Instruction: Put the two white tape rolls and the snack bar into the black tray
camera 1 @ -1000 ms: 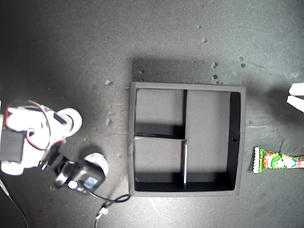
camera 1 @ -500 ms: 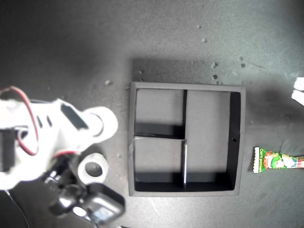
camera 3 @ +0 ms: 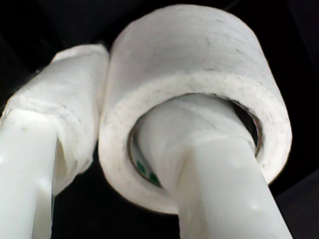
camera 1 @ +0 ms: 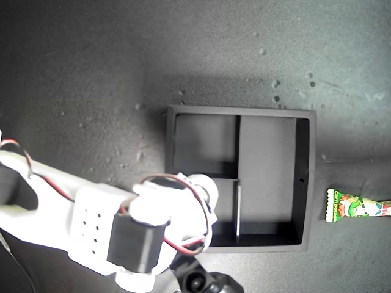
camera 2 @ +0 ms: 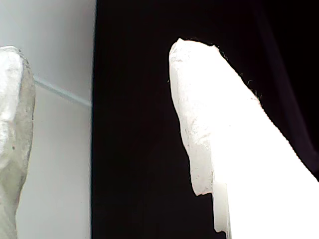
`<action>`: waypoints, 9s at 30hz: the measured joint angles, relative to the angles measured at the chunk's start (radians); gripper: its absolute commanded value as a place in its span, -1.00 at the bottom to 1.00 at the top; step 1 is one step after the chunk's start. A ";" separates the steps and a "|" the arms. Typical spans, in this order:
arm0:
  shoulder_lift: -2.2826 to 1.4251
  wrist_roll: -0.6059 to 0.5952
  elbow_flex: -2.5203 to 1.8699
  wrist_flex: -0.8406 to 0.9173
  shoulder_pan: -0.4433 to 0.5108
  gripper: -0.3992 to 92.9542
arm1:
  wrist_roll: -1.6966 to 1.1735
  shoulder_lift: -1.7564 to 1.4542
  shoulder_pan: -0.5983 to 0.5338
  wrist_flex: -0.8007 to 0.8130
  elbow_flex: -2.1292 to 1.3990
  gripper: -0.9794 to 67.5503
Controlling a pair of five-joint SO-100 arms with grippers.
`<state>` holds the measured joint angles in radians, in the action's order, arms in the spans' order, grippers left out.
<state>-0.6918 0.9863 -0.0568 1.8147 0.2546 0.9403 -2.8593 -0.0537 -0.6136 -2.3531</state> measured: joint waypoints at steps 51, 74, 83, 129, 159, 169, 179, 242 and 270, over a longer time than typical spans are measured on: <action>-0.488 -0.005 -0.301 0.003 -0.069 -0.74 | 1.269 0.483 -0.695 0.150 -0.540 -0.98; -1.284 0.661 -1.646 -0.325 0.310 -0.63 | 1.269 -0.058 -0.054 -0.443 -0.437 -0.98; -1.175 0.640 -1.663 -0.433 0.341 -0.62 | 1.270 -0.029 0.129 -0.500 -0.106 -0.99; -0.649 0.581 -1.517 -0.664 0.298 -0.96 | 1.624 0.689 -0.222 -0.612 0.364 -0.98; -0.750 0.129 -0.810 -0.028 0.029 -0.99 | 0.324 0.692 0.051 -0.650 0.485 -0.99; -0.374 0.009 -0.397 -0.003 -0.149 -0.99 | -0.281 0.822 0.012 -0.672 0.680 -0.99; -0.069 -0.008 -0.141 0.000 -0.201 -0.99 | -0.422 1.390 -0.077 -0.672 1.072 -0.99; -2.487 0.443 -2.726 -0.480 -0.187 -0.99 | 0.529 -0.474 0.187 -0.594 -0.511 -0.99; -2.648 0.396 -3.025 -0.459 -0.167 -0.99 | 0.529 -0.483 0.202 -0.719 -0.759 -0.97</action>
<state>-3.3395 1.3821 -3.0818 1.3560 0.0874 1.4696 -3.3425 0.1488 -1.3330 -3.1124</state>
